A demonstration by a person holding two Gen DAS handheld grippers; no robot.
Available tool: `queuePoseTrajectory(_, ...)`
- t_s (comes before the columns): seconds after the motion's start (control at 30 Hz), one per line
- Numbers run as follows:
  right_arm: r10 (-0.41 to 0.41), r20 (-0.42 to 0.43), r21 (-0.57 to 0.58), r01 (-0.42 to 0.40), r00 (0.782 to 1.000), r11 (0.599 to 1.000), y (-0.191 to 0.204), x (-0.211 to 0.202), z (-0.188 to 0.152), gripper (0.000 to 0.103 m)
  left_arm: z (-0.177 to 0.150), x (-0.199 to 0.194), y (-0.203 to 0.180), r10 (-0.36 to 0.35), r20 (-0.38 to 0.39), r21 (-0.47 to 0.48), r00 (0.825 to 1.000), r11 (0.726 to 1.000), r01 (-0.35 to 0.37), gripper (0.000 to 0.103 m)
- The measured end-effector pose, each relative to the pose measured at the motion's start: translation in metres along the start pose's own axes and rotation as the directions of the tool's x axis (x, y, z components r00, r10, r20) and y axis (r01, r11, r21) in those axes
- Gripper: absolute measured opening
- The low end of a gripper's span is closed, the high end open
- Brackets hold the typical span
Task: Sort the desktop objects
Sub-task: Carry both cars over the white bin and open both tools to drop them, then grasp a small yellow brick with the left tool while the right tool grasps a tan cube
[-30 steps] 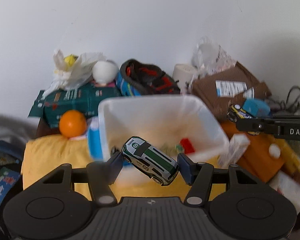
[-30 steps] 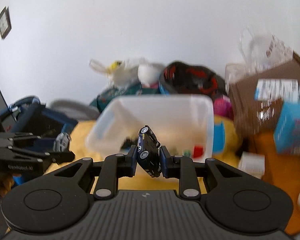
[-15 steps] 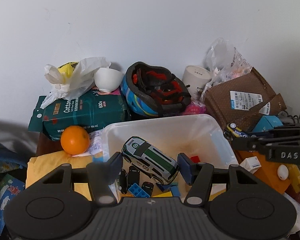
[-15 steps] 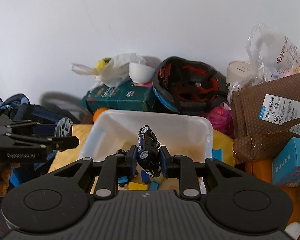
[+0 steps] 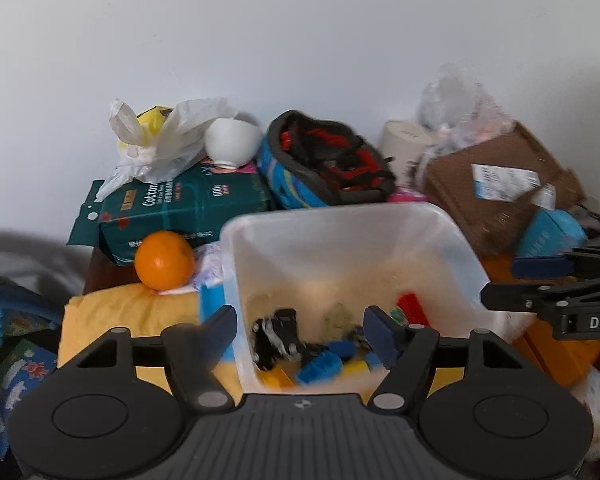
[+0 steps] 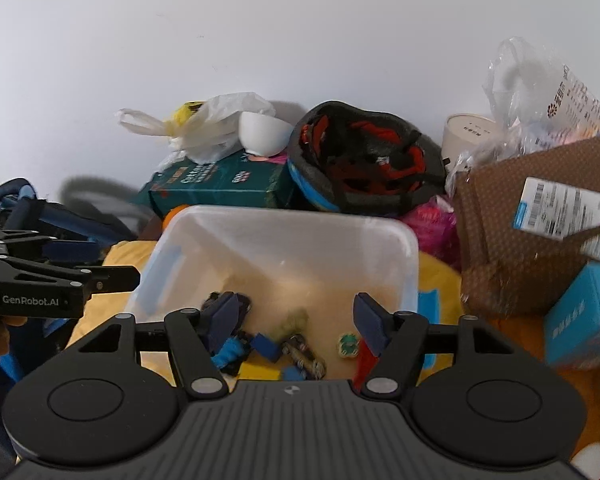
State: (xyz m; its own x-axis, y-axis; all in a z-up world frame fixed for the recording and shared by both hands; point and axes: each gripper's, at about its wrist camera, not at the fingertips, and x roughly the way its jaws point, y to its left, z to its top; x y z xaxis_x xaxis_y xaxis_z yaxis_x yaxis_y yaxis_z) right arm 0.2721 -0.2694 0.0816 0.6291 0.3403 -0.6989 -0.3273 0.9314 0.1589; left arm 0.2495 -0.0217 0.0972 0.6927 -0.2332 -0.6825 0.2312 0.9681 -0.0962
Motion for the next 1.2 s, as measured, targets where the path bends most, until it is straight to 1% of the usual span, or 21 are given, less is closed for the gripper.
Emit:
queuePoseTrajectory(0.07, 0.015, 0.013, -0.019, -0.015, 1.000, 1.000, 0.006, -0.010, -0.018, 0.067, -0.034, -0.014, -0.003, 0.003, 0.038, 0.012, 0.999, 1.000, -0.004, 0.074)
queuePoseTrajectory(0.17, 0.031, 0.012, -0.042, -0.031, 0.999, 0.999, 0.017, -0.021, -0.064, 0.067, -0.094, -0.021, -0.007, 0.013, 0.043, 0.012, 0.999, 1.000, -0.014, 0.074)
queuePoseTrajectory(0.3, 0.019, -0.047, -0.082, -0.023, 0.999, 0.996, 0.031, -0.013, -0.147, 0.063, -0.167, -0.019, -0.021, 0.018, -0.010, 0.044, 1.000, 0.999, -0.018, 0.074)
queuePoseTrajectory(0.37, 0.019, -0.088, -0.080, -0.026, 0.996, 0.996, 0.038, -0.005, -0.186, 0.058, -0.193, -0.014, -0.028, 0.021, -0.044, 0.068, 0.999, 0.998, -0.018, 0.074)
queuePoseTrajectory(0.43, 0.012, -0.108, -0.079, -0.021, 0.994, 0.997, 0.045, 0.002, -0.212, 0.056, -0.213, -0.008, -0.032, 0.028, -0.068, 0.081, 0.997, 0.996, -0.023, 0.069)
queuePoseTrajectory(0.53, 0.007, -0.102, -0.075, -0.014, 0.995, 0.997, 0.053, 0.012, -0.227, 0.053, -0.224, 0.000, -0.036, 0.026, -0.083, 0.089, 0.996, 0.996, -0.019, 0.063)
queuePoseTrajectory(0.57, 0.000, -0.100, -0.067, -0.006, 0.995, 0.998, 0.055, 0.016, -0.226, 0.054, -0.225, 0.002, -0.038, 0.022, -0.082, 0.090, 0.996, 0.996, -0.014, 0.061)
queuePoseTrajectory(0.63, 0.011, -0.087, -0.052, -0.016, 0.996, 0.999, 0.060, 0.019, -0.226, 0.053, -0.223, 0.007, -0.043, 0.010, -0.083, 0.099, 0.997, 0.995, -0.001, 0.060)
queuePoseTrajectory(0.73, 0.006, -0.068, -0.078, -0.012, 0.998, 0.997, 0.067, 0.025, -0.224, 0.053, -0.222, 0.016, -0.054, -0.001, -0.084, 0.131, 0.996, 0.991, 0.012, 0.057)
queuePoseTrajectory(0.77, 0.006, -0.076, -0.080, -0.012, 0.997, 0.997, 0.067, 0.028, -0.224, 0.052, -0.224, 0.020, -0.059, 0.005, -0.087, 0.143, 0.996, 0.990, 0.008, 0.057)
queuePoseTrajectory(0.8, -0.002, -0.086, -0.084, -0.005, 0.996, 0.996, 0.068, 0.033, -0.224, 0.047, -0.223, 0.023, -0.062, 0.011, -0.088, 0.149, 0.996, 0.989, 0.002, 0.056)
queuePoseTrajectory(0.83, -0.017, -0.092, -0.088, 0.009, 0.996, 0.996, 0.068, 0.037, -0.224, 0.046, -0.223, 0.027, -0.065, 0.017, -0.092, 0.150, 0.996, 0.989, -0.002, 0.056)
queuePoseTrajectory(0.87, -0.026, -0.097, -0.087, 0.017, 0.995, 0.996, 0.067, 0.038, -0.225, 0.045, -0.223, 0.031, -0.068, 0.016, -0.095, 0.151, 0.995, 0.989, -0.001, 0.053)
queuePoseTrajectory(0.9, -0.033, -0.103, -0.081, 0.025, 0.994, 0.996, 0.066, 0.040, -0.226, 0.043, -0.222, 0.033, -0.069, 0.016, -0.098, 0.155, 0.995, 0.988, 0.000, 0.046)
queuePoseTrajectory(0.93, -0.042, -0.109, -0.071, 0.034, 0.993, 0.997, 0.065, 0.041, -0.225, 0.040, -0.222, 0.036, -0.071, 0.013, -0.103, 0.162, 0.995, 0.987, 0.004, 0.042)
queuePoseTrajectory(0.97, -0.049, -0.110, -0.069, 0.041, 0.993, 0.997, 0.065, 0.041, -0.225, 0.040, -0.222, 0.039, -0.072, 0.007, -0.109, 0.166, 0.994, 0.986, 0.011, 0.034)
queuePoseTrajectory(1.07, -0.062, -0.122, -0.065, 0.054, 0.991, 0.996, 0.061, 0.042, -0.227, 0.039, -0.221, 0.043, -0.077, 0.002, -0.106, 0.175, 0.994, 0.984, 0.017, 0.030)
queuePoseTrajectory(1.17, -0.063, -0.122, -0.054, 0.057, 0.991, 0.997, 0.057, 0.045, -0.228, 0.039, -0.221, 0.045, -0.077, -0.013, -0.099, 0.171, 0.995, 0.985, 0.030, 0.020)
queuePoseTrajectory(1.2, -0.058, -0.120, -0.051, 0.052, 0.991, 0.997, 0.055, 0.046, -0.228, 0.034, -0.221, 0.043, -0.077, -0.013, -0.095, 0.178, 0.995, 0.984, 0.030, 0.017)
